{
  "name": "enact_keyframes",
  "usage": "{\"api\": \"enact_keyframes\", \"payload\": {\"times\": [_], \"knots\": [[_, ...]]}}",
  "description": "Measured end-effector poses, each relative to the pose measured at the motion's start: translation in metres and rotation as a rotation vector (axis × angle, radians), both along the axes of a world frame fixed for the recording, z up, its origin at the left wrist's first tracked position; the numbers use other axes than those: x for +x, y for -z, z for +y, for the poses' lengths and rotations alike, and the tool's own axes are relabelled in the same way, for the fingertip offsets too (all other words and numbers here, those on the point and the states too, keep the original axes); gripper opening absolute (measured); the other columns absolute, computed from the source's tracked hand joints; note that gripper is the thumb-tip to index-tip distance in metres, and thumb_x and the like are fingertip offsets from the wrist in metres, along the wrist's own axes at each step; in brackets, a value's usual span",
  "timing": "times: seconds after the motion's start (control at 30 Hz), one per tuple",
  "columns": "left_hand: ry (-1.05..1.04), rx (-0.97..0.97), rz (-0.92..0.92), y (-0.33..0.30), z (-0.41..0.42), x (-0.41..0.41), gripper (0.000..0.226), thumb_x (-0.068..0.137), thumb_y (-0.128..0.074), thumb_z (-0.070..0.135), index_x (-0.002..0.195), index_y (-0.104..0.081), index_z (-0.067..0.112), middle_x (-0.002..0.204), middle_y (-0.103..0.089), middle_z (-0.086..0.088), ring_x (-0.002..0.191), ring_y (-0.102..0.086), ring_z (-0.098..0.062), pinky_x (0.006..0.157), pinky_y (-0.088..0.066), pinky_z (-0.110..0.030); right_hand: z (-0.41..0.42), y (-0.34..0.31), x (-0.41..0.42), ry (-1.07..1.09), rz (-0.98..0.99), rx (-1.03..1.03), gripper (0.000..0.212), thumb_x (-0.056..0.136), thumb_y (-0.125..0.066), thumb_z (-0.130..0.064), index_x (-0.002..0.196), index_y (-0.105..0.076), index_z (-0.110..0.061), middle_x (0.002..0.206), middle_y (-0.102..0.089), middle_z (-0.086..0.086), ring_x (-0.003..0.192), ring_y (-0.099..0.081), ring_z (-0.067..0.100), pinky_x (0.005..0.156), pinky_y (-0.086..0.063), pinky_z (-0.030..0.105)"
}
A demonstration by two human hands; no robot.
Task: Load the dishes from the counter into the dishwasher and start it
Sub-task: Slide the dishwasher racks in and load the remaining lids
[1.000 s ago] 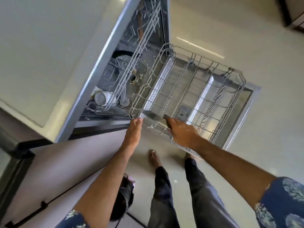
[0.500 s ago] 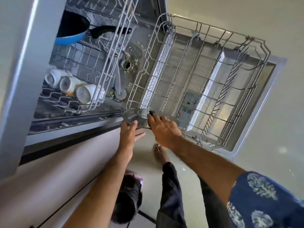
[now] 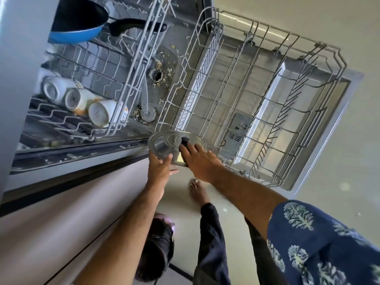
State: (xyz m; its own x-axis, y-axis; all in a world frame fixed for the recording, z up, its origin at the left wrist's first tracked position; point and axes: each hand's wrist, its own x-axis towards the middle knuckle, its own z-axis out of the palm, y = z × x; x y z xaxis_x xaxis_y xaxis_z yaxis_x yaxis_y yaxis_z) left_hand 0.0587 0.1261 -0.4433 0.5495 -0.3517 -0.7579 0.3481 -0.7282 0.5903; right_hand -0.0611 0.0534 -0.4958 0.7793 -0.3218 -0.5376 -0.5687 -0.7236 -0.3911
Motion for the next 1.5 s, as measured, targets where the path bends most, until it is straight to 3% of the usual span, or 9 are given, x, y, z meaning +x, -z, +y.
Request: {"api": "enact_keyframes", "payload": {"times": [0.17,0.4,0.57,0.73,0.93,1.1,1.27,1.37,1.5], "knots": [[0.044,0.044,0.015,0.009,0.016,-0.010,0.059,0.101,-0.052,0.002,0.150,-0.025,0.018,0.147,-0.049,-0.010,0.120,-0.059,-0.036,0.079,-0.056,-0.048,0.009,0.021,-0.020,0.000,0.041,0.092,0.084,0.096,-0.049,-0.011,0.157,0.008,-0.011,0.165,-0.001,0.019,0.151,-0.008,0.040,0.112,-0.033,0.060],[0.033,0.080,-0.033,0.016,0.020,-0.011,0.064,0.101,-0.053,0.004,0.154,-0.020,0.020,0.148,-0.047,-0.010,0.123,-0.058,-0.036,0.074,-0.056,-0.043,0.014,0.033,-0.021,0.024,0.052,0.148,0.096,0.091,-0.059,-0.008,0.157,0.010,-0.013,0.164,0.005,0.021,0.152,-0.001,0.040,0.114,-0.029,0.061],[0.050,0.115,-0.041,0.011,0.020,-0.014,0.053,0.103,-0.053,0.011,0.148,-0.027,0.018,0.141,-0.055,-0.011,0.103,-0.066,-0.038,0.088,-0.051,-0.051,-0.001,0.024,-0.029,0.054,0.042,0.171,0.098,0.088,-0.069,-0.027,0.157,-0.002,-0.007,0.161,-0.012,0.020,0.148,-0.016,0.037,0.113,-0.033,0.058],[-0.049,0.079,-0.052,0.002,0.017,-0.018,0.049,0.103,-0.050,0.005,0.148,-0.031,0.013,0.131,-0.058,-0.014,0.087,-0.069,-0.031,0.075,-0.055,-0.041,-0.002,0.011,-0.038,-0.008,-0.049,0.080,0.077,0.090,-0.062,-0.017,0.152,-0.018,-0.005,0.148,-0.034,0.016,0.132,-0.039,0.031,0.104,-0.046,0.044],[-0.119,0.002,-0.095,-0.003,0.016,-0.028,0.056,0.100,-0.054,0.003,0.149,-0.029,0.009,0.123,-0.058,-0.027,0.063,-0.065,-0.021,0.064,-0.059,-0.034,0.005,-0.004,-0.040,-0.038,-0.069,-0.029,0.067,0.089,-0.054,-0.008,0.148,-0.023,-0.001,0.139,-0.043,0.017,0.120,-0.049,0.033,0.087,-0.057,0.043],[-0.159,-0.026,-0.119,-0.014,0.017,-0.038,0.057,0.099,-0.055,0.003,0.149,-0.030,0.012,0.123,-0.057,-0.025,0.070,-0.060,-0.025,0.076,-0.057,-0.041,0.009,-0.016,-0.042,-0.023,-0.086,-0.087,0.055,0.091,-0.050,-0.009,0.142,-0.032,-0.003,0.127,-0.049,0.012,0.110,-0.053,0.029,0.075,-0.059,0.041],[-0.199,-0.150,-0.187,-0.036,0.005,-0.034,0.055,0.091,-0.068,0.009,0.139,-0.041,0.012,0.122,-0.062,-0.012,0.108,-0.066,-0.026,0.081,-0.062,-0.040,0.005,-0.035,-0.047,0.093,-0.222,-0.112,0.055,0.089,-0.059,-0.036,0.134,-0.038,-0.013,0.121,-0.053,0.004,0.101,-0.055,0.024,0.070,-0.057,0.037],[-0.105,-0.222,-0.212,-0.051,-0.018,-0.035,0.059,0.087,-0.072,0.015,0.139,-0.044,0.013,0.109,-0.067,-0.006,0.106,-0.067,-0.028,0.084,-0.060,-0.046,-0.010,-0.049,-0.052,0.175,-0.240,-0.111,0.055,0.088,-0.062,-0.040,0.130,-0.035,-0.016,0.118,-0.056,0.004,0.097,-0.059,0.024,0.063,-0.053,0.036],[0.066,-0.414,-0.213,-0.056,-0.065,-0.034,0.047,0.098,-0.062,0.020,0.140,-0.042,0.021,0.105,-0.071,-0.006,0.096,-0.071,-0.021,0.081,-0.061,-0.037,-0.061,-0.069,-0.058,0.364,-0.395,-0.024,0.031,0.096,-0.052,-0.021,0.124,-0.042,-0.012,0.085,-0.064,0.008,0.051,-0.048,0.021,0.042,-0.036,0.025]]}}
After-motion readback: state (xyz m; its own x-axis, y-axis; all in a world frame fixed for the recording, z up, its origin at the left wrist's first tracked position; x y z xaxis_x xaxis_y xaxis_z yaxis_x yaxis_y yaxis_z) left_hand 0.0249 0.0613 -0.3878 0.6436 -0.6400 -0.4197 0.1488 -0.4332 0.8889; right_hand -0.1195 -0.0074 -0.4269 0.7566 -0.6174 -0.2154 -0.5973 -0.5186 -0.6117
